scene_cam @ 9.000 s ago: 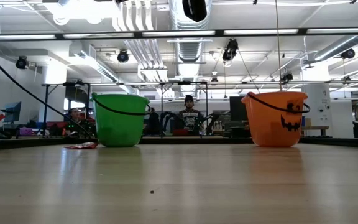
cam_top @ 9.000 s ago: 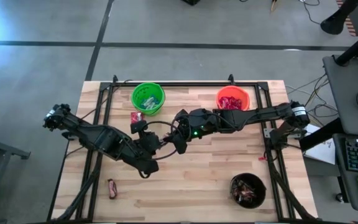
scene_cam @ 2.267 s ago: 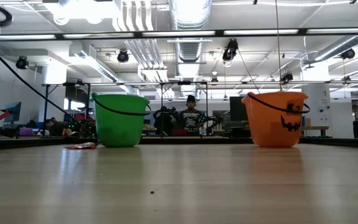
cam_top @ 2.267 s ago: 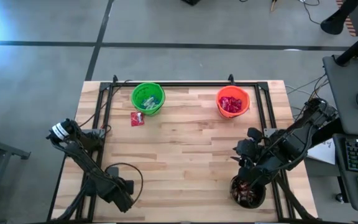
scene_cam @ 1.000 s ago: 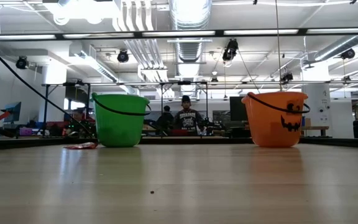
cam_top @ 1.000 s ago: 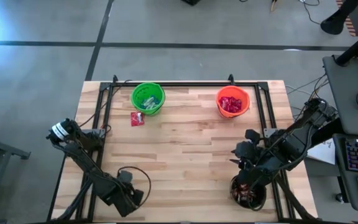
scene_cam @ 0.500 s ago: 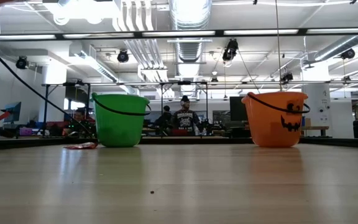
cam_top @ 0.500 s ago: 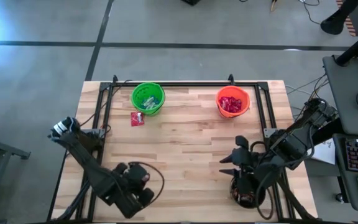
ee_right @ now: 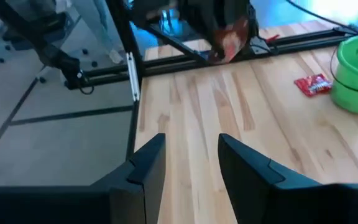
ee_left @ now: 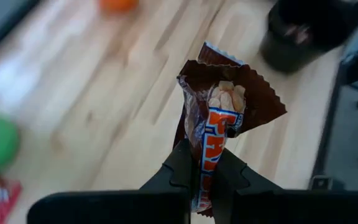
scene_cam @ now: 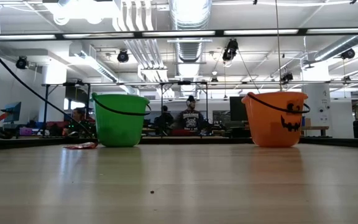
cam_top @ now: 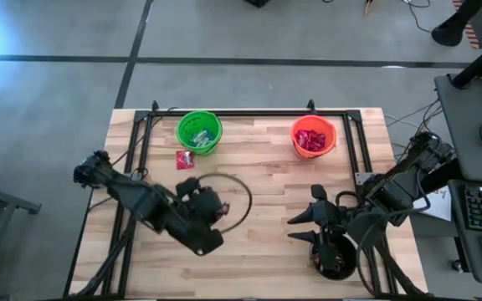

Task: Sort candy
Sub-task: Put the brown candy into the black bucket

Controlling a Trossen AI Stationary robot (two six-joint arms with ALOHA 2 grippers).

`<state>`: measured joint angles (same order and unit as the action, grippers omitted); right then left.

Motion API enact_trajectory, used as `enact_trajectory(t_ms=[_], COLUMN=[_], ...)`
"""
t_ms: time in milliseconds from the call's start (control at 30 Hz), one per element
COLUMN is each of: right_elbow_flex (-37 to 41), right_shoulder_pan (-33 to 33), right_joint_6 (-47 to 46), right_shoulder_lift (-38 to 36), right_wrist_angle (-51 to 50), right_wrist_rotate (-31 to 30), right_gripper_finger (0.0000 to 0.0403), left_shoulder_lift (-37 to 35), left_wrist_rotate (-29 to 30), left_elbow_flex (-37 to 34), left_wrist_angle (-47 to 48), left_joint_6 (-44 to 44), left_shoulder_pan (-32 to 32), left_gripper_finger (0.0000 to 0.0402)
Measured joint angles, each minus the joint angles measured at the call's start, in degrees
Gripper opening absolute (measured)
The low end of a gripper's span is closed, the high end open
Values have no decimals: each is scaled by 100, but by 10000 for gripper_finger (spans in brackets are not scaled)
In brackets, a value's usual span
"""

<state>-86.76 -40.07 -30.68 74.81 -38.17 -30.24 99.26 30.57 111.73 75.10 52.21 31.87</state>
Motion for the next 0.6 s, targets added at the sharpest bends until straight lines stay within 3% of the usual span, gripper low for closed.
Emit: enact_trajectory(t_ms=[167,300,600], right_elbow_flex=[0,0,-92], right_shoulder_pan=[126,204,410], right_joint_6=[60,453,838], right_shoulder_lift=[29,31,31], right_wrist_angle=[137,248,935], right_wrist_rotate=[-535,-1053,-986], right_gripper_finger=[137,137,149], left_shoulder_lift=[16,118,543], left_wrist_rotate=[-33,-487,-1223], left_elbow_flex=[919,1410,1892], left_wrist_angle=[-299,-924,-960], left_joint_6=[-1341,-2404,-3462], left_shoulder_pan=[-276,-483,-905], left_gripper_finger=[1,1,1])
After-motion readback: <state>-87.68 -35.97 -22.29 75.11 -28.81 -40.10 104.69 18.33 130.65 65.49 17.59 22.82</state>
